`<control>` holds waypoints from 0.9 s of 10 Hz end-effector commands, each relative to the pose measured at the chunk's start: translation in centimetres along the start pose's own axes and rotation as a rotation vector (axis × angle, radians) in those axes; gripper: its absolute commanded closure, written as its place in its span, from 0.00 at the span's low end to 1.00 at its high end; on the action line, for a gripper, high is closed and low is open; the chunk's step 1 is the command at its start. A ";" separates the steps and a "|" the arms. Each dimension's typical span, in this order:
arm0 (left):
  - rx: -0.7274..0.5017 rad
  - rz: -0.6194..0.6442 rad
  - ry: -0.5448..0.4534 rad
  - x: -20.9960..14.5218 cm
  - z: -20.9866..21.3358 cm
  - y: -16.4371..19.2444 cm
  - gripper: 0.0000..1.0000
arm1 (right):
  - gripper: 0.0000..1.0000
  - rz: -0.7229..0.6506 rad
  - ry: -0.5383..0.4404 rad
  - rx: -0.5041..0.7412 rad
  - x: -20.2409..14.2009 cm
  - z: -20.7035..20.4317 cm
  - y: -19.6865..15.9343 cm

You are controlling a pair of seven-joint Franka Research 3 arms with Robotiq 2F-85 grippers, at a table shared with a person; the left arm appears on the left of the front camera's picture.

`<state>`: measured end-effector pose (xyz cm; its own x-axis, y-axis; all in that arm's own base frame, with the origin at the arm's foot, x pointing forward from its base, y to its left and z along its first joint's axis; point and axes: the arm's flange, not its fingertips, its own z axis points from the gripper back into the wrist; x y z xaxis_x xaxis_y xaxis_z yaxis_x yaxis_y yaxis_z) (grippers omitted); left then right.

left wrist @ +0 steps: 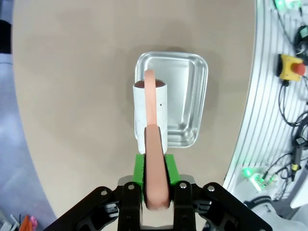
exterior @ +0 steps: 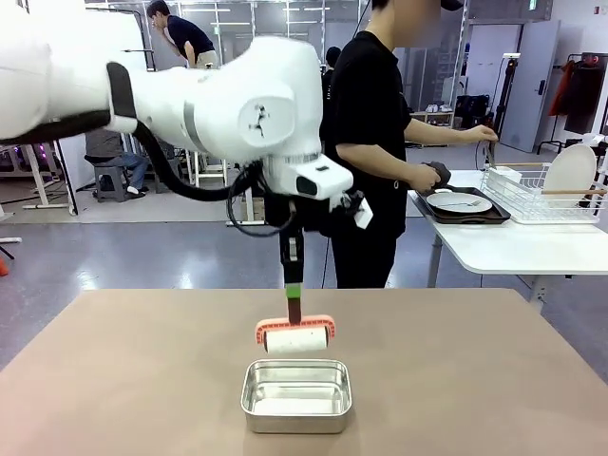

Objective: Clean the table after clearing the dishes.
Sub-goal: When the right (or left) Handle tray is removed, use the right hand (or left hand) to clean the right (or left) side of the table with the Lint Roller.

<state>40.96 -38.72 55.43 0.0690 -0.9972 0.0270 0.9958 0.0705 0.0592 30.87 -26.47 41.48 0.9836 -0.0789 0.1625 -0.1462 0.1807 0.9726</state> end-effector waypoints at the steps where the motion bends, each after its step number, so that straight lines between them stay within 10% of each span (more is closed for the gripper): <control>1: -0.004 0.086 0.006 -0.5 1.4 0.4 0.79 | 0.00 0.002 -0.002 -0.002 -0.1 0.0 0.4; 9: 0.056 1.100 -0.364 -20.1 -1.8 -1.4 0.79 | 0.00 0.002 -0.002 -0.002 -0.1 0.0 0.4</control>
<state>40.69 -19.38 55.45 0.8610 -0.4279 0.2750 0.4680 0.8782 -0.0985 30.85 -26.48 41.49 0.9835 -0.0796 0.1627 -0.1463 0.1808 0.9726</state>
